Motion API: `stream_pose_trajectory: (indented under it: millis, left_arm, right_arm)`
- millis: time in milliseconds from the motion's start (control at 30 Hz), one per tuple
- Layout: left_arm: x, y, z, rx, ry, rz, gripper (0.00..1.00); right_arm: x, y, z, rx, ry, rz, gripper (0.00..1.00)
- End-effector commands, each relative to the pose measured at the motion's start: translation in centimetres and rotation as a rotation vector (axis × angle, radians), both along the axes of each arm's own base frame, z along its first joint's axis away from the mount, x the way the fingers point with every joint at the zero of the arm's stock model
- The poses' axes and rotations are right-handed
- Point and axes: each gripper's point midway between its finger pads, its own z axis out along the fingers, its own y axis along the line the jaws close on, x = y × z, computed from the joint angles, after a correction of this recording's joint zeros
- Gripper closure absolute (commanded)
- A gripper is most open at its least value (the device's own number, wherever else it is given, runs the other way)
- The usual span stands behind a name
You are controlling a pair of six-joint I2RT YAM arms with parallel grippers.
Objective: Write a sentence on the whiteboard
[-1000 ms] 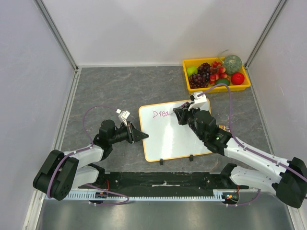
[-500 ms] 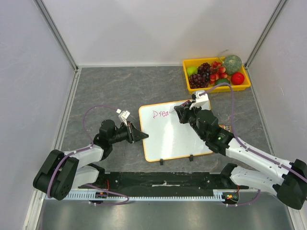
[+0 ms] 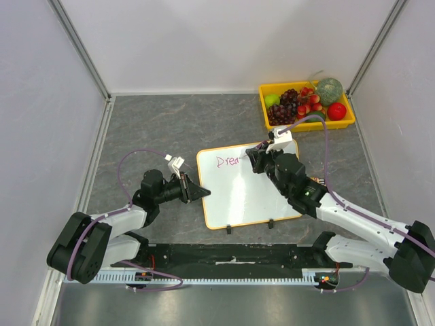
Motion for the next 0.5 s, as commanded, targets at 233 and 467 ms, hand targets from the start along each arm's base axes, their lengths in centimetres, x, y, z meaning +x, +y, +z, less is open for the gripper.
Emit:
stream_pose_trajectory:
  millis: [233,467]
  left_arm:
    - [0.5,0.7,-1.8,0.086,-0.018,0.025,0.98]
    - [0.5,0.7,-1.8,0.086,-0.019,0.023,0.98]
  right_arm:
    - [-0.2,-1.1,0.1,0.025,-0.016,-0.028,1.0]
    - [-0.9,-1.1,-1.7,0.014,0.021,0.002,1.0]
